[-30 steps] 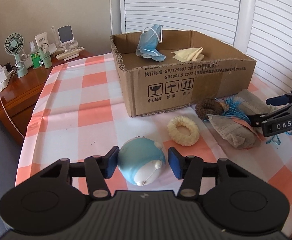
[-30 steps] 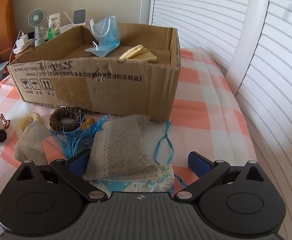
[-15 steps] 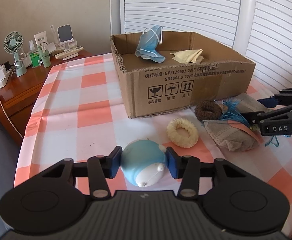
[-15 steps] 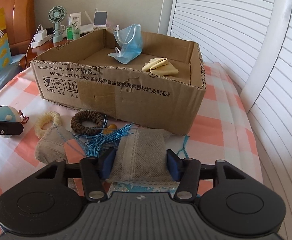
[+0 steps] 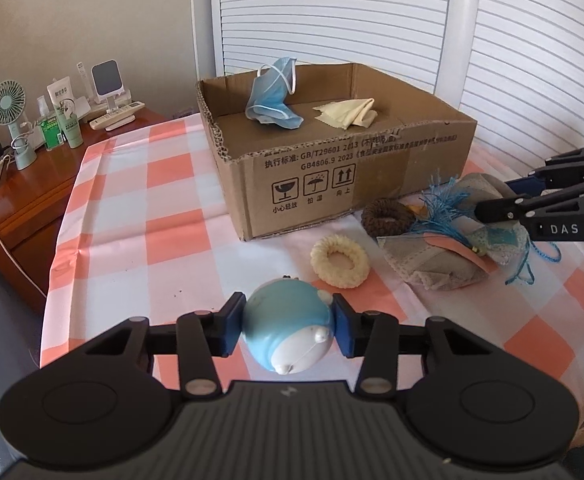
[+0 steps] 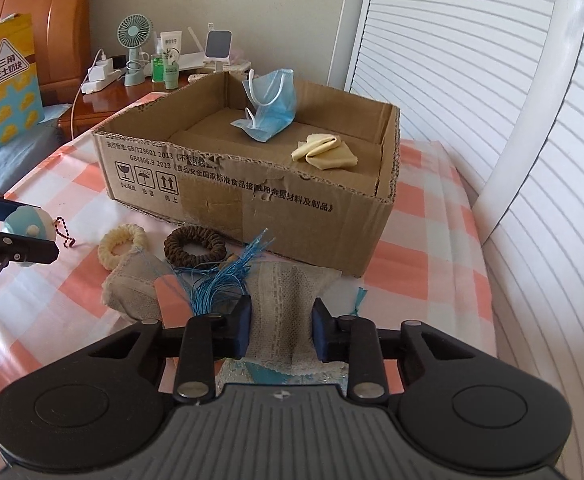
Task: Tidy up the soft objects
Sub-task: 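Carry the ball into the box and open the left gripper while the right lifts the pouch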
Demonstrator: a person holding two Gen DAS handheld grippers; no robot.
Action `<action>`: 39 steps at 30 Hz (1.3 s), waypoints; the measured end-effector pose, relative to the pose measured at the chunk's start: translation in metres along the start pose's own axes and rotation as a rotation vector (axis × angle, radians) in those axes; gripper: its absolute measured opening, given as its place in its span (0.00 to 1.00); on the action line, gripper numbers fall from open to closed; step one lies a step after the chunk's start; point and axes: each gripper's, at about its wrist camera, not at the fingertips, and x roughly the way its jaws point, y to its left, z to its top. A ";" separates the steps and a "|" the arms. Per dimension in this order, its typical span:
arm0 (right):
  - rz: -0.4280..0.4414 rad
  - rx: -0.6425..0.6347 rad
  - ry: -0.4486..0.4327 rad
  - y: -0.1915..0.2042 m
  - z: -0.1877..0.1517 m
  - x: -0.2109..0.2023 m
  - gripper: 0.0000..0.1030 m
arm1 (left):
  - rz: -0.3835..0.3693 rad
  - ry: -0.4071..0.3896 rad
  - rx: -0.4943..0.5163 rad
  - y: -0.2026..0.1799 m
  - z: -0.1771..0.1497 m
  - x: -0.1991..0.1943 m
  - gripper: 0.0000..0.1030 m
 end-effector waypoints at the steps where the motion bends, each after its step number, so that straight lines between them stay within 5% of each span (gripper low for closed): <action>1: 0.003 -0.001 -0.004 -0.001 0.000 -0.004 0.33 | -0.003 -0.001 0.005 -0.001 0.001 -0.003 0.43; 21: 0.048 -0.005 -0.149 -0.019 0.017 -0.073 0.33 | -0.043 -0.095 0.131 -0.018 0.058 -0.054 0.43; 36: 0.044 0.016 -0.191 -0.030 0.034 -0.072 0.33 | -0.028 -0.125 0.135 -0.020 0.150 0.016 0.45; 37: 0.044 0.020 -0.193 -0.030 0.035 -0.071 0.33 | -0.018 -0.126 0.130 -0.019 0.153 0.022 0.52; 39: 0.050 0.022 -0.197 -0.030 0.036 -0.071 0.33 | -0.009 -0.118 0.123 -0.019 0.155 0.030 0.82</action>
